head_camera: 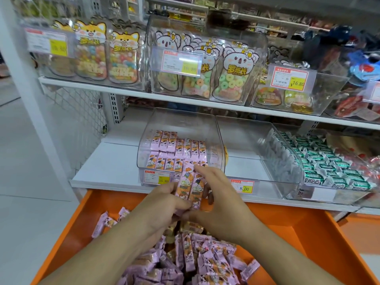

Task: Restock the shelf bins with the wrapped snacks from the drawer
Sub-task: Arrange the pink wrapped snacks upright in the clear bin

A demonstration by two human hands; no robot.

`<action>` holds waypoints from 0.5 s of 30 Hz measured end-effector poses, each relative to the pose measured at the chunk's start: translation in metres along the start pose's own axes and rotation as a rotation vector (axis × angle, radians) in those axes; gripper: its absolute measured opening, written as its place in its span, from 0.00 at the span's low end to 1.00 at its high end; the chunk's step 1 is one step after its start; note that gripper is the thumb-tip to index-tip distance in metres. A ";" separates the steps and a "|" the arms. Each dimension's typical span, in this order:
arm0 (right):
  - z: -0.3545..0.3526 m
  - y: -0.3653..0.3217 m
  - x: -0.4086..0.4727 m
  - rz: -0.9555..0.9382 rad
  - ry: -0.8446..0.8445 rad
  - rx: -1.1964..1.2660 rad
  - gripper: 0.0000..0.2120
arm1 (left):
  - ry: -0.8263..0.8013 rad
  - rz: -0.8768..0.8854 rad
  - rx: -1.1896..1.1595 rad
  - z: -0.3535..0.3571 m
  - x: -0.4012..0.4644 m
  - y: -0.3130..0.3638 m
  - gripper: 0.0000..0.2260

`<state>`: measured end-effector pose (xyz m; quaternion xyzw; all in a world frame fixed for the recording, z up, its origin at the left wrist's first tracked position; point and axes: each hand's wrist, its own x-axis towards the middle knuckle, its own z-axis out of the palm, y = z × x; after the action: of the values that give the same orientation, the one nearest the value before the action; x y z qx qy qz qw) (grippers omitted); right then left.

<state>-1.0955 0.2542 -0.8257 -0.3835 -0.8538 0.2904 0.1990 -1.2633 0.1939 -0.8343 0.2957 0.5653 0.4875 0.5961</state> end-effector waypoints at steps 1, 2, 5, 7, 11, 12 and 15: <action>0.001 0.000 0.000 0.005 0.001 -0.001 0.53 | -0.002 0.000 -0.010 0.000 0.000 0.000 0.17; 0.001 0.000 0.001 0.015 0.006 0.002 0.54 | -0.001 0.002 -0.016 0.000 0.000 0.001 0.17; 0.001 0.001 0.002 0.019 0.010 0.011 0.56 | -0.006 -0.009 0.001 0.000 -0.001 0.000 0.16; 0.001 0.003 0.003 0.003 0.012 0.002 0.53 | -0.015 -0.025 0.003 -0.003 0.001 -0.002 0.15; -0.003 0.003 0.004 0.030 0.063 0.036 0.48 | -0.041 -0.025 0.001 -0.008 0.001 0.000 0.17; -0.003 0.004 0.005 0.029 0.074 0.042 0.47 | -0.051 -0.021 0.011 -0.009 0.001 0.001 0.18; -0.006 0.003 0.006 -0.004 0.102 0.017 0.46 | -0.071 -0.052 0.032 -0.010 0.001 0.005 0.25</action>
<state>-1.0944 0.2618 -0.8225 -0.3945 -0.8407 0.2774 0.2460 -1.2739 0.1949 -0.8322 0.3076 0.5587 0.4521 0.6236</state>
